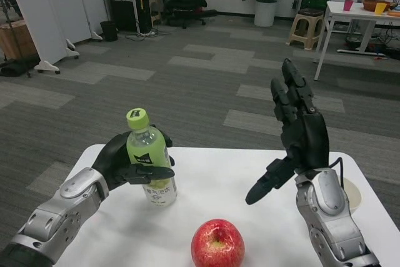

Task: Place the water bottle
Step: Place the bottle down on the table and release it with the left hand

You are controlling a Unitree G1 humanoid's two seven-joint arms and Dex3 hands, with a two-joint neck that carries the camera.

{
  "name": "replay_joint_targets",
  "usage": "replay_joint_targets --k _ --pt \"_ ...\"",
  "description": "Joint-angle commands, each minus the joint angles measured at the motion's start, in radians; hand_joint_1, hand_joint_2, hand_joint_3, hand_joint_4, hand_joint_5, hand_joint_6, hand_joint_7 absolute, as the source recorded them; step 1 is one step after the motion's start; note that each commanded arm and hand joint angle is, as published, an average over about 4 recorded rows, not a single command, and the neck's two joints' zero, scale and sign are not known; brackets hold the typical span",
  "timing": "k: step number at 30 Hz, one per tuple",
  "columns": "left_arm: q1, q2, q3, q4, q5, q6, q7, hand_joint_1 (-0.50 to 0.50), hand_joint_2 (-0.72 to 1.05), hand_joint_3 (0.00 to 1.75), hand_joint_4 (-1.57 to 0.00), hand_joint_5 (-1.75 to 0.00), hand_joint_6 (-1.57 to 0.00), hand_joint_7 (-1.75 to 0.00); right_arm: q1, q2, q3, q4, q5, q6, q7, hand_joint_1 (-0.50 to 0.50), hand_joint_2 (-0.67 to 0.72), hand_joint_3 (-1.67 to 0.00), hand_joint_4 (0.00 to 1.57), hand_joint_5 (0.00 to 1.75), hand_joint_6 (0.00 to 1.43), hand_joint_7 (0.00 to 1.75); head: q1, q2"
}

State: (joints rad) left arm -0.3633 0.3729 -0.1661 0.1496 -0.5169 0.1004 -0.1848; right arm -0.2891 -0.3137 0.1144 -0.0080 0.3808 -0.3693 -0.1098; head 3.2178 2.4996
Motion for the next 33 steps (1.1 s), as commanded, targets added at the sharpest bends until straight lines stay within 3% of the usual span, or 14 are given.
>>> replay_joint_targets --k 1,7,11,14,20,23,27,28,33 --pt "0.009 0.0 -0.026 0.077 0.018 -0.022 -0.008 -0.1 0.78 0.0 -1.46 -1.75 -1.28 -1.54 -0.008 -0.004 0.008 0.006 0.006 -0.005 -0.001 -0.46 0.66 0.0 0.0 0.0 0.0 0.0 -0.002 -0.002" --pt "0.009 -0.002 -0.039 0.095 0.067 -0.028 -0.018 -0.1 0.78 0.0 -1.44 -1.75 -1.27 -1.47 -0.012 -0.003 0.011 0.015 0.006 -0.005 -0.001 -0.46 0.66 0.0 0.0 0.0 0.0 0.0 0.009 -0.003" --pt "0.007 -0.003 -0.041 0.098 0.083 -0.03 -0.025 -0.1 0.87 0.0 -1.31 -1.75 -1.19 -1.4 -0.015 -0.002 0.011 0.02 0.006 -0.005 -0.001 -0.46 0.66 0.0 0.0 0.0 0.0 0.0 0.008 -0.003" --pt "0.007 -0.004 -0.04 0.1 0.083 -0.03 -0.031 -0.12 0.89 0.0 -1.12 -1.75 -1.09 -1.27 -0.017 -0.002 0.012 0.023 0.006 -0.005 -0.001 -0.46 0.66 0.0 0.0 0.0 0.0 0.0 0.007 -0.001" --pt "0.006 -0.004 -0.039 0.104 0.079 -0.029 -0.041 -0.37 0.96 0.0 -0.49 -1.75 -0.79 -0.91 -0.02 -0.001 0.013 0.028 0.006 -0.005 -0.001 -0.46 0.66 0.0 0.0 0.0 0.0 0.0 0.009 0.001" --pt "0.003 -0.003 -0.04 0.112 0.042 -0.028 -0.05 -0.42 0.89 0.0 -0.2 -1.41 -0.63 -0.73 -0.022 -0.001 0.015 0.03 0.006 -0.005 -0.001 -0.46 0.66 0.0 0.0 0.0 0.0 0.0 0.01 0.0" --pt "0.003 -0.004 -0.045 0.119 -0.004 -0.029 -0.056 -0.49 0.8 0.07 0.0 -0.41 -0.36 -0.45 -0.024 -0.001 0.017 0.031 0.006 -0.005 -0.001 -0.46 0.66 0.0 0.0 0.0 0.0 0.0 0.011 0.0" --pt "0.003 -0.004 -0.046 0.119 -0.017 -0.03 -0.056 -0.5 0.76 0.09 0.0 -0.26 -0.3 -0.38 -0.024 -0.001 0.017 0.031 0.006 -0.005 -0.001 -0.46 0.66 0.0 0.0 0.0 0.0 0.0 0.012 0.0" --pt "0.004 -0.005 -0.049 0.125 -0.058 -0.05 -0.058 -0.5 0.54 0.02 0.0 -0.03 -0.12 -0.26 -0.024 -0.001 0.019 0.031 0.006 -0.005 -0.001 -0.46 0.66 0.0 0.0 0.0 0.0 0.0 0.017 0.0"
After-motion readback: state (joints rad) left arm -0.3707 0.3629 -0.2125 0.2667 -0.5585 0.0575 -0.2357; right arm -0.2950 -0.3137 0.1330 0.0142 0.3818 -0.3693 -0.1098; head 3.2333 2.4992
